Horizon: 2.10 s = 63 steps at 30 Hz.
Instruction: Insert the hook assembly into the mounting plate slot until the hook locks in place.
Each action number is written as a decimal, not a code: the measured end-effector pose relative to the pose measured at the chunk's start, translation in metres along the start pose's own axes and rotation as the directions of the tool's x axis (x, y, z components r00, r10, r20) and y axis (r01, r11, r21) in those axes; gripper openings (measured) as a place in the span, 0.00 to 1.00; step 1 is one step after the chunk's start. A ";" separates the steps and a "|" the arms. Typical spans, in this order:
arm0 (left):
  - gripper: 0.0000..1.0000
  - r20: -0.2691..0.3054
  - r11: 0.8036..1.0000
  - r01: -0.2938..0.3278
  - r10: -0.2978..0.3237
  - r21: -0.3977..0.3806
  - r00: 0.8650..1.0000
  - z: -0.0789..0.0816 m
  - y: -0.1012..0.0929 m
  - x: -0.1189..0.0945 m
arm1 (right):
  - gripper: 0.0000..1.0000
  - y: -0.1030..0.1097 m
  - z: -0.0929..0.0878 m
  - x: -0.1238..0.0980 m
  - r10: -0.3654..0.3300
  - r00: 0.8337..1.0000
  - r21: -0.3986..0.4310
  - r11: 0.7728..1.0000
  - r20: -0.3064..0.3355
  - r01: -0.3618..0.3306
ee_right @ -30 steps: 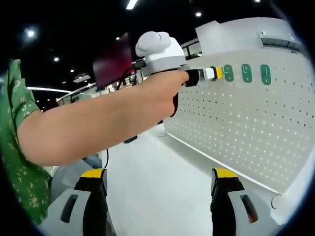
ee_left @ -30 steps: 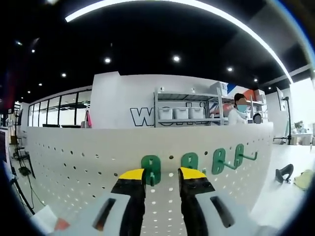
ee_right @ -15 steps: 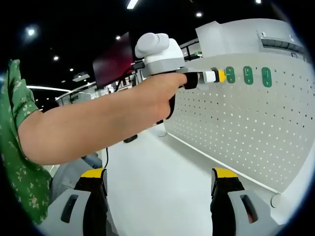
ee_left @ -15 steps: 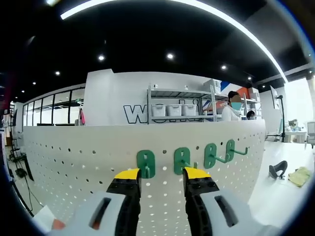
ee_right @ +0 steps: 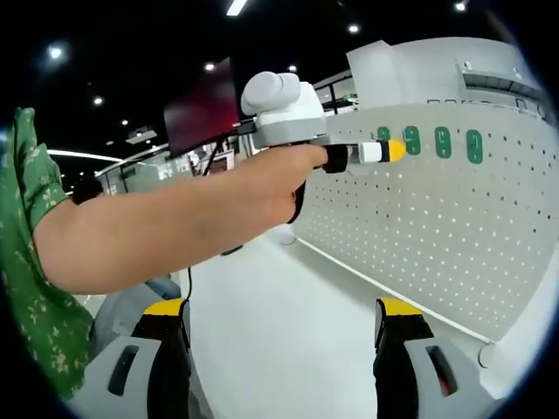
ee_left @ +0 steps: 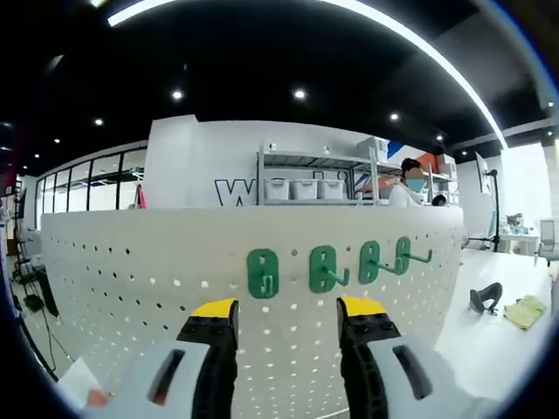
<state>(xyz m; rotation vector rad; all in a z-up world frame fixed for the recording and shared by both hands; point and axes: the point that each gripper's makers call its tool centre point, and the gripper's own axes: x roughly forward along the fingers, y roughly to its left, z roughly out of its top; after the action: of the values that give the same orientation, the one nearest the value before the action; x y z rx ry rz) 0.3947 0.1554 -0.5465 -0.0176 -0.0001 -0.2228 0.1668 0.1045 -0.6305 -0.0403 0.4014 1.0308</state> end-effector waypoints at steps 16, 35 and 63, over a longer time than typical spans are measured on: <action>0.48 -0.069 0.997 0.072 -0.071 0.010 0.995 -0.029 -0.001 -0.029 | 0.89 0.014 0.002 -0.010 -0.062 0.998 0.015 0.998 0.019 0.062; 0.48 -0.117 0.987 0.159 -0.153 0.038 0.981 -0.056 -0.001 -0.083 | 0.89 0.026 0.004 -0.028 -0.168 0.983 0.055 0.985 0.074 0.165; 0.50 -0.095 0.966 0.251 -0.245 0.060 0.965 -0.054 0.043 -0.188 | 0.89 0.050 0.021 -0.034 -0.288 0.949 0.057 0.957 0.127 0.283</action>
<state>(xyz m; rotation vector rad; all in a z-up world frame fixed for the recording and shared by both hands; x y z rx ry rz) 0.2207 0.2375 -0.6020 0.0637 0.0772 -0.4743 0.1158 0.1076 -0.5916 0.0052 0.2824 0.7339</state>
